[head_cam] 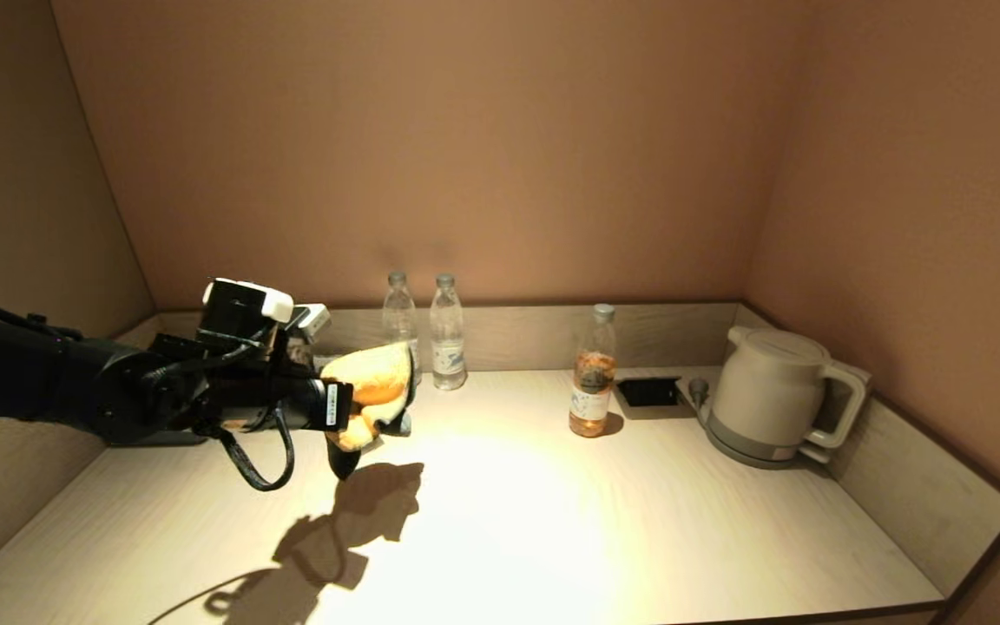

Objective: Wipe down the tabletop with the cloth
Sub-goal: Sweep the stains on the table

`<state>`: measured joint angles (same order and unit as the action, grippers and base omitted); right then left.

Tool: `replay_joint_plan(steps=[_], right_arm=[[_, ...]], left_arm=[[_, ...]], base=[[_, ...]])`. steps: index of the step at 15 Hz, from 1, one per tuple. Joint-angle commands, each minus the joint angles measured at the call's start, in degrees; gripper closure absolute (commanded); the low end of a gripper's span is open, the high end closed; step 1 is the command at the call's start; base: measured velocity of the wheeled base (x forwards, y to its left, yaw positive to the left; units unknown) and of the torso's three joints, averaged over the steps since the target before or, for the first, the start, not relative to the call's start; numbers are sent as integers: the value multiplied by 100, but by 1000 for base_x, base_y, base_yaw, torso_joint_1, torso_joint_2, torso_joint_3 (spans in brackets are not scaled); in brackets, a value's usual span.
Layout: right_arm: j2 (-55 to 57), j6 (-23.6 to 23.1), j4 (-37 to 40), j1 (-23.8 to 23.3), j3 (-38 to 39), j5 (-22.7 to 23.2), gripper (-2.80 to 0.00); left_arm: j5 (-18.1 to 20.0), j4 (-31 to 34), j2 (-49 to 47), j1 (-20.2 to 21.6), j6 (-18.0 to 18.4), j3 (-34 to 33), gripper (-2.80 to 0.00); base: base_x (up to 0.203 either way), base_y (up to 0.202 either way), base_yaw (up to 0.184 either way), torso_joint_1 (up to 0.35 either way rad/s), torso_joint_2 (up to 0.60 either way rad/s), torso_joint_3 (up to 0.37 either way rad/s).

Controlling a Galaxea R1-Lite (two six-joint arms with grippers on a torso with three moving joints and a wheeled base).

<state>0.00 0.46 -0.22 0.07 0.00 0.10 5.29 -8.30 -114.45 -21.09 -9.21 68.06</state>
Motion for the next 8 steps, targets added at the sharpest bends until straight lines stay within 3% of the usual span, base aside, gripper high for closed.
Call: replay_joint_plan(steps=[1,8], right_arm=[[0,-2,-4,1,0,-1,0],[0,-2,-4,1,0,-1,0]], left_arm=[[26,-121,-801,-62,76,142,0],[16,-198,-1484,-387,174,576,0]], base=[[0,0,0,0,0,0],[0,0,0,0,0,0]])
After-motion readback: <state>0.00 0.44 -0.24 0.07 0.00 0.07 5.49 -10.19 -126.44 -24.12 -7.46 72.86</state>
